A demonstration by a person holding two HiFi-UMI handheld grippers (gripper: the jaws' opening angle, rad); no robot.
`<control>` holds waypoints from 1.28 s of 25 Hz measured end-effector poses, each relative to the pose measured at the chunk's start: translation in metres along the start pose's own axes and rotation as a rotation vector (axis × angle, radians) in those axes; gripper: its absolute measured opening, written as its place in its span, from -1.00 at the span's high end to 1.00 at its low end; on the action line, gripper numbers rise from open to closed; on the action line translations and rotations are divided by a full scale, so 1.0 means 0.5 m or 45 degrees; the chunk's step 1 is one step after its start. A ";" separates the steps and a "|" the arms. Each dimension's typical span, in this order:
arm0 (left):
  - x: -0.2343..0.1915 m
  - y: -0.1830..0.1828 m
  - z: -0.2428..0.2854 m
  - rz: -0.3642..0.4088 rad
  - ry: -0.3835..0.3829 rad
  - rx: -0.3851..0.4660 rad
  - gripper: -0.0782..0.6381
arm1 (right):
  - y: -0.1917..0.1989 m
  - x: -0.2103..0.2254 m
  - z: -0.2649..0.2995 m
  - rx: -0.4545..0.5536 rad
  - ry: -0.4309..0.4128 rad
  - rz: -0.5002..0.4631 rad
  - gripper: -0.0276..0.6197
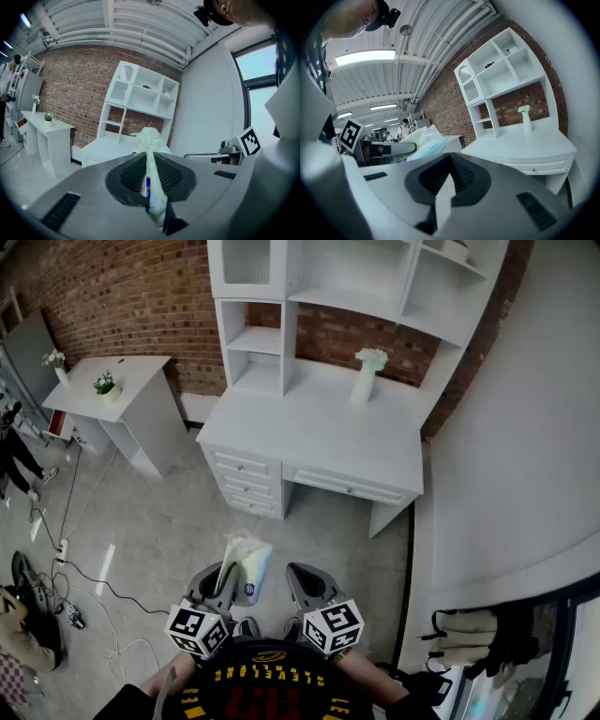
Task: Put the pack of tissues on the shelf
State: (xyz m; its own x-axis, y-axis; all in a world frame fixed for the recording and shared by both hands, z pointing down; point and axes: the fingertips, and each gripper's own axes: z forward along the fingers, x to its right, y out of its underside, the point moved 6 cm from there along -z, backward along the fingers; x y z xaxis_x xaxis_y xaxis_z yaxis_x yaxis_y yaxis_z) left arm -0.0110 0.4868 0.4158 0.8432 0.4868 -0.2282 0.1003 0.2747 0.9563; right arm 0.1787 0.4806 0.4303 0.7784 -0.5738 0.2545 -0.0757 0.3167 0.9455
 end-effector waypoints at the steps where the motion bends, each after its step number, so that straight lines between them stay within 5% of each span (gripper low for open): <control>1: 0.008 -0.001 0.005 -0.001 0.003 0.002 0.67 | -0.001 0.005 -0.005 0.000 -0.003 -0.001 0.92; 15: 0.083 0.014 0.054 0.003 -0.030 -0.011 0.67 | 0.011 0.089 -0.040 -0.022 -0.019 0.055 0.92; 23: 0.027 0.028 0.072 -0.039 -0.095 -0.066 0.67 | 0.033 0.104 0.017 -0.099 -0.042 0.098 0.92; 32: -0.071 0.003 0.184 -0.068 -0.030 -0.073 0.67 | 0.004 0.153 0.138 -0.129 0.011 0.095 0.92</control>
State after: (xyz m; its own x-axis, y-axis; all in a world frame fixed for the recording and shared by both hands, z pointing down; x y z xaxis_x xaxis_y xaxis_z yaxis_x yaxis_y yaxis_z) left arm 0.0077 0.3935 0.4424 0.8496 0.4507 -0.2738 0.1158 0.3470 0.9307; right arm 0.1953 0.3852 0.4657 0.7784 -0.5395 0.3209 -0.0704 0.4329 0.8987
